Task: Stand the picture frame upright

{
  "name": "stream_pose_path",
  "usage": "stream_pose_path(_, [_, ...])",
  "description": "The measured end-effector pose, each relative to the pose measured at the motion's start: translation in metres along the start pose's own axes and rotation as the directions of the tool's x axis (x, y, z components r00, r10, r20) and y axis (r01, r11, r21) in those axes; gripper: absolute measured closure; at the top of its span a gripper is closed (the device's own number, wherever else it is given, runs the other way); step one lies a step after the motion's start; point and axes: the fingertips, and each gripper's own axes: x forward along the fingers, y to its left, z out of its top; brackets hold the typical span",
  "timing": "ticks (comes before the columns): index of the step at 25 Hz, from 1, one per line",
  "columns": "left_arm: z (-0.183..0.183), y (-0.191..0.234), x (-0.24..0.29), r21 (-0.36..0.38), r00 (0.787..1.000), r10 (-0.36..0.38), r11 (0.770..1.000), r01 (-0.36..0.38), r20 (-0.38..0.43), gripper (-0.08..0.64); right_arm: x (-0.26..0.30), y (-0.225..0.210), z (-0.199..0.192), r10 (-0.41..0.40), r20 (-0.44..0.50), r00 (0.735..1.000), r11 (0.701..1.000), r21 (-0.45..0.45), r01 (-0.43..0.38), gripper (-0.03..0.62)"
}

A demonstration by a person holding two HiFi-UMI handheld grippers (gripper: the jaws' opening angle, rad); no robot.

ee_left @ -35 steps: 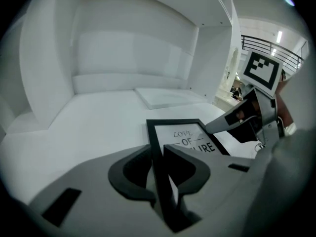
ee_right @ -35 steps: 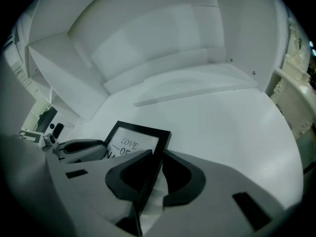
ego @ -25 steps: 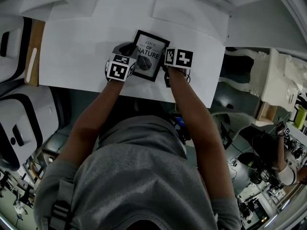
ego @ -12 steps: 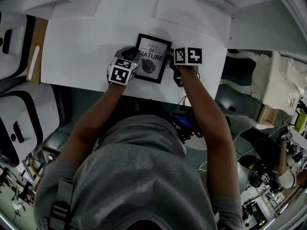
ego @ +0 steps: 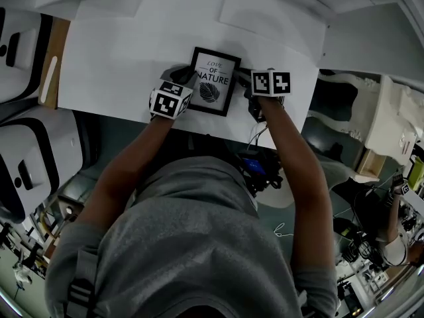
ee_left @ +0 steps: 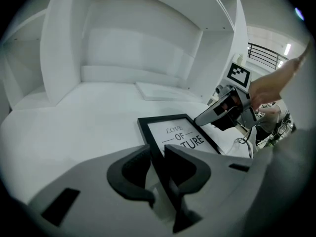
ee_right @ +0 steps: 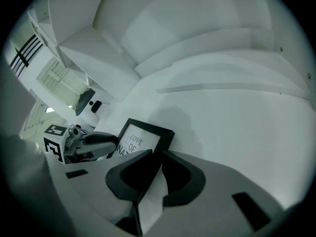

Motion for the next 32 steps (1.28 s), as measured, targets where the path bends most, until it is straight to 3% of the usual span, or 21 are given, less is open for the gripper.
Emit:
stream_pose_path(10, [-0.009, -0.006, -0.005, -0.003, 0.999, -0.032, 0.999, 0.032, -0.015, 0.465, -0.001, 0.003, -0.009, 0.069, 0.009, 0.998, 0.993, -0.094, -0.068, 0.512])
stream_pose_path(22, [-0.018, -0.022, -0.013, -0.001, 0.997, -0.075, 0.997, 0.075, -0.02, 0.465, -0.013, 0.006, -0.03, 0.089, -0.022, 0.996, 0.982, -0.164, -0.091, 0.511])
stream_pose_path(32, [-0.028, -0.04, -0.018, 0.004, 0.989, -0.143, 0.99, 0.143, -0.04, 0.465, -0.025, 0.006, -0.051, 0.116, -0.003, 0.993, 0.977, -0.179, -0.115, 0.511])
